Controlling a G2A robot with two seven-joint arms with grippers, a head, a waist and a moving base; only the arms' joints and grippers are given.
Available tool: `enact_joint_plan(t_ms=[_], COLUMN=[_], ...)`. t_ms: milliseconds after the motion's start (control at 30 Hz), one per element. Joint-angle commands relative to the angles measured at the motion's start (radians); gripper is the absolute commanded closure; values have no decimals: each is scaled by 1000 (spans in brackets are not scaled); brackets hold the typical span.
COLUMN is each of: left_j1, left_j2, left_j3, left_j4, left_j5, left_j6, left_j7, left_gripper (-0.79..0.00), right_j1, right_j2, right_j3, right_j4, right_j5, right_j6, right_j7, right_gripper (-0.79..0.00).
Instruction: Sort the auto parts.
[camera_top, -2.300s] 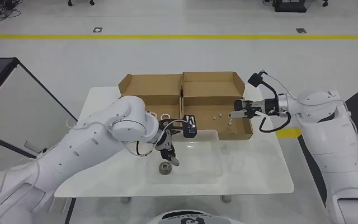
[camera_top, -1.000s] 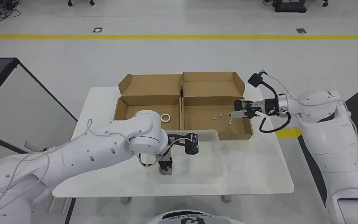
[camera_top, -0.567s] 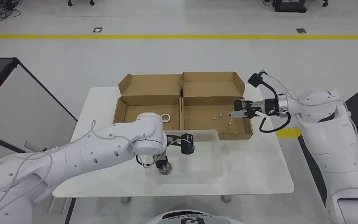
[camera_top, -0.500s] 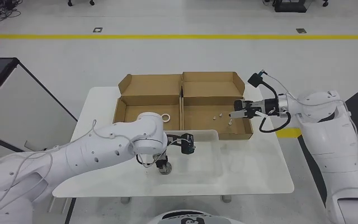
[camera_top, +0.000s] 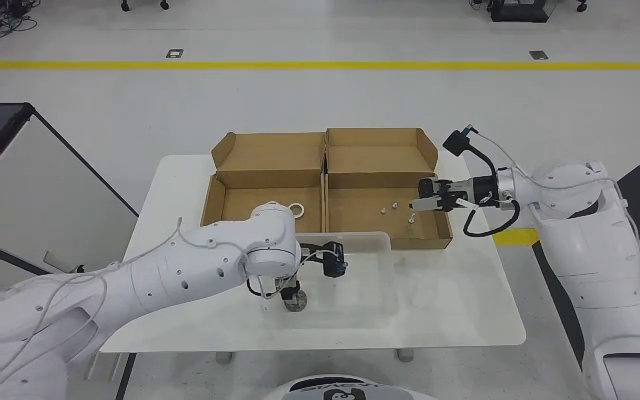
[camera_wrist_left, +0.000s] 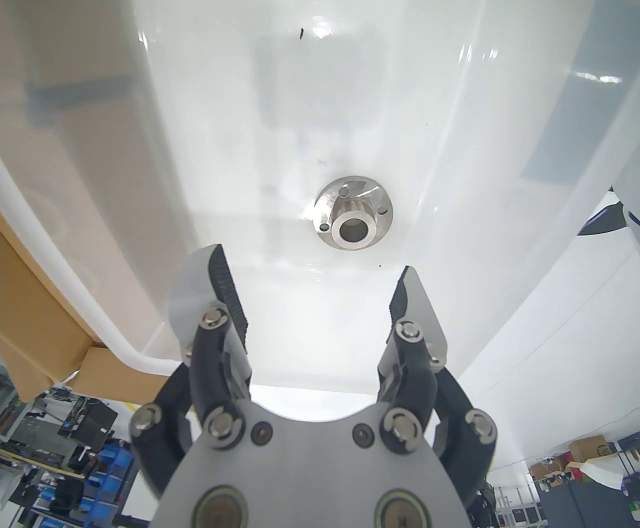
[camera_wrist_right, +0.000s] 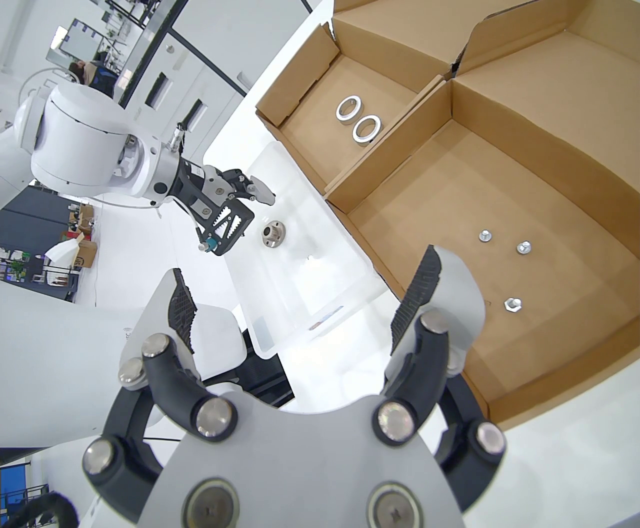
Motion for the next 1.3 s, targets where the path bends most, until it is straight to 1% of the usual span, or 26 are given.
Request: enact_joint_plan(t_ms=[0, 300, 433, 700, 800, 967, 1067, 1100, 1267], left_j1=[9, 44, 59, 76, 79, 83, 84, 85, 94], left_j2=[-4, -11, -15, -26, -30, -35, -37, -38, -44], left_j3=[0, 0, 0, 0, 0, 0, 0, 0, 0], left_j4=[1, 2, 7, 23, 30, 36, 40, 42, 54], left_j5=[1, -3, -5, 2, 5, 11, 9, 10, 22], left_j6=[2, 4, 0, -6, -6, -3, -4, -4, -3], left_j7=[-2, -4, 0, 6, 6, 2, 3, 4, 3], left_gripper=[-554, -563, -489, -409, -397, -425, -413, -394, -379], right_j1=[0, 0, 0, 0, 0, 0, 0, 0, 0], right_j2=[0, 0, 0, 0, 0, 0, 0, 0, 0], right_j3=[0, 0, 0, 0, 0, 0, 0, 0, 0], right_j4=[0, 0, 0, 0, 0, 0, 0, 0, 0], right_j5=[0, 0, 0, 0, 0, 0, 0, 0, 0], right_j6=[0, 0, 0, 0, 0, 0, 0, 0, 0], right_j7=[0, 0, 0, 0, 0, 0, 0, 0, 0], right_gripper=[-785, -785, -785, -785, -785, -785, -785, -785, -785])
